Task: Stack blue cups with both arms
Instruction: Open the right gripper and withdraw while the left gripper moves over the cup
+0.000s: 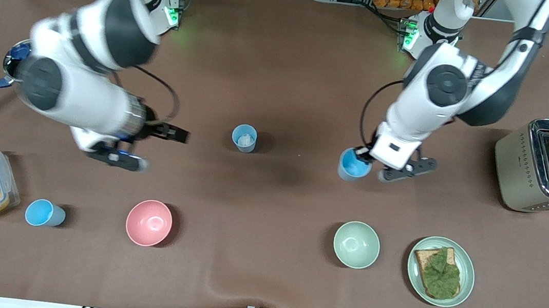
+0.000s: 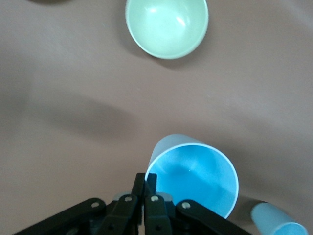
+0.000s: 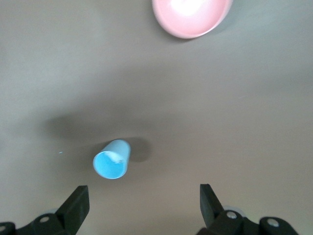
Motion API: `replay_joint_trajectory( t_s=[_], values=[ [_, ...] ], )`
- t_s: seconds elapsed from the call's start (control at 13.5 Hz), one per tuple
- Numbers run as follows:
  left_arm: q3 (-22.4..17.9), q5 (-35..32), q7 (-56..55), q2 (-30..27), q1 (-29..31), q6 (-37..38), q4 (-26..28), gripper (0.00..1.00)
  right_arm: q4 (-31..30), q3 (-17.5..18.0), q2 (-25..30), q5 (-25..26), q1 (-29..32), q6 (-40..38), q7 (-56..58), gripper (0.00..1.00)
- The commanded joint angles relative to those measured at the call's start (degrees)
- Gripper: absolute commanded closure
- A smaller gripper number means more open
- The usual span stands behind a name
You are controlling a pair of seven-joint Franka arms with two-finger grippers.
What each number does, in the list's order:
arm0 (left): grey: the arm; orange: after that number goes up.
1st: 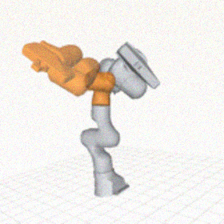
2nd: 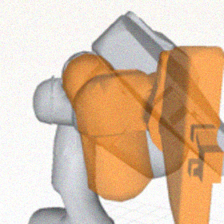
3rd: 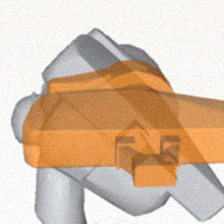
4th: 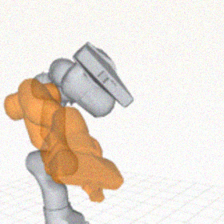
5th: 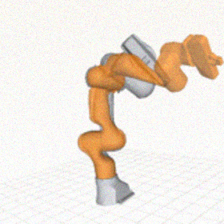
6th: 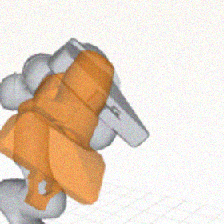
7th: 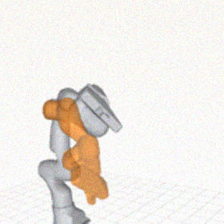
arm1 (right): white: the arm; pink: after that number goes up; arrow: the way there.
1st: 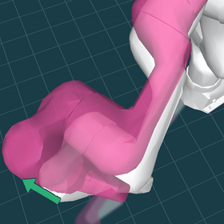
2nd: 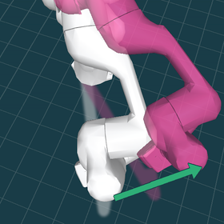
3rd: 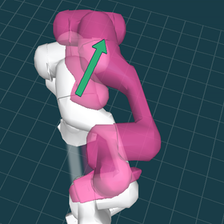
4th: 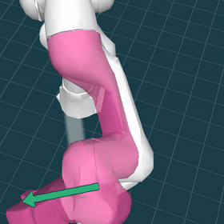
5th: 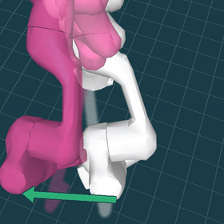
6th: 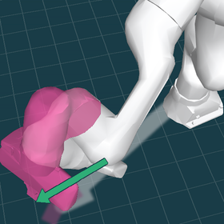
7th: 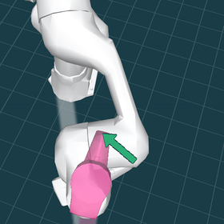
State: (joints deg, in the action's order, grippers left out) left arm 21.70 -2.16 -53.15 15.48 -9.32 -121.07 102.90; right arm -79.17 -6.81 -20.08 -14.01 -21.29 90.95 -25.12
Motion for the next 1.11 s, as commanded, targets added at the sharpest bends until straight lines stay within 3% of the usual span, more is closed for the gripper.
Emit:
replay_joint_trajectory(
  t_s=[0.0,0.15,0.44,0.67,1.03],
  values=[
    [-0.26,-0.13,-5.9,4.46,-3.5,0.57,-5.6,1.0,-8.0,1.18,8.11,4.41,5.54,0.72,8.47,0.0],
    [-0.43,-3.01,-11.42,6.57,-6.93,0.57,-7.1,1.0,-9.94,1.18,11.36,8.37,9.23,0.72,13.66,0.0],
    [-0.43,-7.95,-23.03,11.48,-13.77,0.48,-11.74,1.0,-11.27,0.83,17.08,9.7,15.38,0.02,17.03,0.0],
    [-0.61,-10.67,-29.8,13.96,-18.35,0.48,-15.01,1.0,-10.66,0.74,18.15,10.4,17.41,-6.39,16.94,0.0],
    [-0.7,-11.38,-37.37,18.35,-24.07,-2.42,-18.96,1.0,-8.81,0.39,18.14,11.99,18.3,-6.4,17.12,0.0]
  ],
)
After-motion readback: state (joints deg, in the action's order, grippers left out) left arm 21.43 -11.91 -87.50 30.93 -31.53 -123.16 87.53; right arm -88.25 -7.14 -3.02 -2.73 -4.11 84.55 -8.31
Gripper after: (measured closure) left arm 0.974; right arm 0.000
